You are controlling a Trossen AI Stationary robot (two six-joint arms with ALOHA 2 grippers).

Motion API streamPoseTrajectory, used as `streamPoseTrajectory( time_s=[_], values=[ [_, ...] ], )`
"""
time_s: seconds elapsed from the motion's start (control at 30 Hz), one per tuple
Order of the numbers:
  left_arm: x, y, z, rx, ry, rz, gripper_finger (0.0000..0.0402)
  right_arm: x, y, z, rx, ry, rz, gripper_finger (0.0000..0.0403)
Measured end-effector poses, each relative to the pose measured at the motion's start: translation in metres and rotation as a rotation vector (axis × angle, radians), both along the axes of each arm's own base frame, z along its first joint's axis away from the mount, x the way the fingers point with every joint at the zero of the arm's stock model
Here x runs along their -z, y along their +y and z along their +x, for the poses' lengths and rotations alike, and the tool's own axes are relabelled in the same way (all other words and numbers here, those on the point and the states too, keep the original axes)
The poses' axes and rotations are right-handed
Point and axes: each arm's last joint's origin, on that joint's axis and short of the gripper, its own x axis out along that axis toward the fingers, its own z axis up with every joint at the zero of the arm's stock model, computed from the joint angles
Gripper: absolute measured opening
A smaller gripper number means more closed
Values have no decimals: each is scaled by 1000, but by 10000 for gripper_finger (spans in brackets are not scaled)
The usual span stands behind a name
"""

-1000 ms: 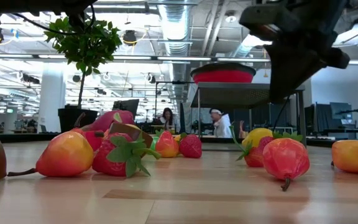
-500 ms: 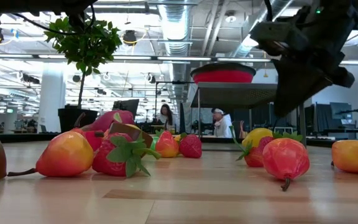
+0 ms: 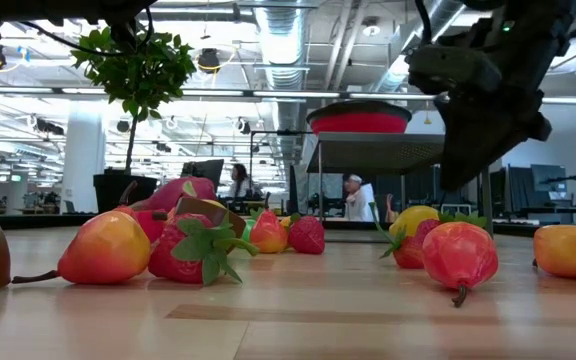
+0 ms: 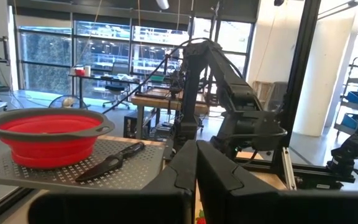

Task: Pick & Place Fruit
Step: Put the lemon into the red colander on the shelf

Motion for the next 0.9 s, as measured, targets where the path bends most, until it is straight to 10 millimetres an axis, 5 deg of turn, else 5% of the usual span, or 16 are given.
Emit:
streamPoseTrajectory(
  time_s=[0.5,0.7,0.9],
  values=[
    [0,0,0,0,0,0,3,0,-17,7,31,20,41,290],
    [0,0,0,0,0,0,3,6,-23,13,58,20,40,342],
    [0,0,0,0,0,0,3,23,-22,24,52,16,37,351]
  ],
)
